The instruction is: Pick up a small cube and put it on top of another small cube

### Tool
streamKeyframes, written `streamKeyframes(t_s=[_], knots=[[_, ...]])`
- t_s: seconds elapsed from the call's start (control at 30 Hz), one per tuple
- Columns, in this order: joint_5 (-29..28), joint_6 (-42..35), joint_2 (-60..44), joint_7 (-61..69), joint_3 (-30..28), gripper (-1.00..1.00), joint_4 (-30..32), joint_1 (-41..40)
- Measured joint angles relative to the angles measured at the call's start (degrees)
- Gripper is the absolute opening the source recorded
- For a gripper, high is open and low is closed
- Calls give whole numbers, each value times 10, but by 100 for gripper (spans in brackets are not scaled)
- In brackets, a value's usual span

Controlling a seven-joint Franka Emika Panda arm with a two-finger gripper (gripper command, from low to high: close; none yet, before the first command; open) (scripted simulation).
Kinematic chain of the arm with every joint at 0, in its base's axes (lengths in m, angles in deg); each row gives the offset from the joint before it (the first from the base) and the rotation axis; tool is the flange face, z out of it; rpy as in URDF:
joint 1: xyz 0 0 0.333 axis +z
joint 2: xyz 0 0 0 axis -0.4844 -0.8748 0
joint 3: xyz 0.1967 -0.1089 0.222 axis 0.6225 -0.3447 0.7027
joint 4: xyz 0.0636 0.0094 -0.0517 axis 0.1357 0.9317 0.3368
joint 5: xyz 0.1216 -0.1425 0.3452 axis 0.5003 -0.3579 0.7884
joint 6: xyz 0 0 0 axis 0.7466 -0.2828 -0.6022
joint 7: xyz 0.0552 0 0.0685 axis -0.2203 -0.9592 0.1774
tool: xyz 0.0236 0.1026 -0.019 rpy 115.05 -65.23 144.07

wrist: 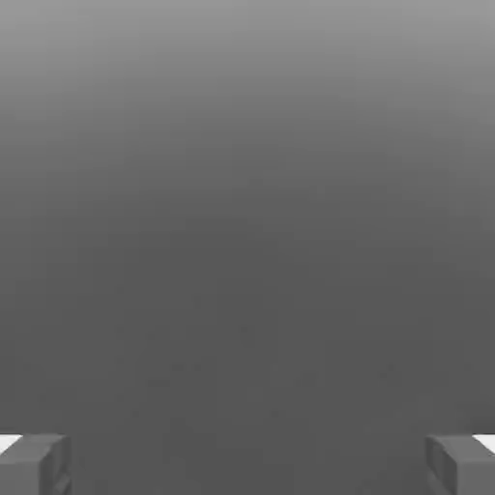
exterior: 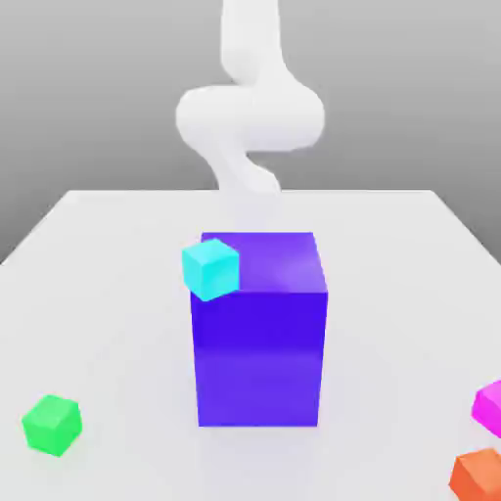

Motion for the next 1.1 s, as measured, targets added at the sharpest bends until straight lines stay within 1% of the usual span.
streamKeyframes(t_s=[0.3, 0.5, 0.67, 0.77, 0.87, 1.03, 1.1], knots=[[46, 57, -172, 238, -26, 0, 12, 143], [75, 94, -284, 393, -15, 0, 20, 210], [81, 126, -376, 509, 10, 0, 26, 258], [71, 147, -430, 569, 23, 0, 31, 287], [48, 168, -484, 620, 36, 0, 36, 304], [-24, 202, -572, 680, 52, 0, 44, 336], [-42, 228, -611, 683, 49, 0, 39, 345]])
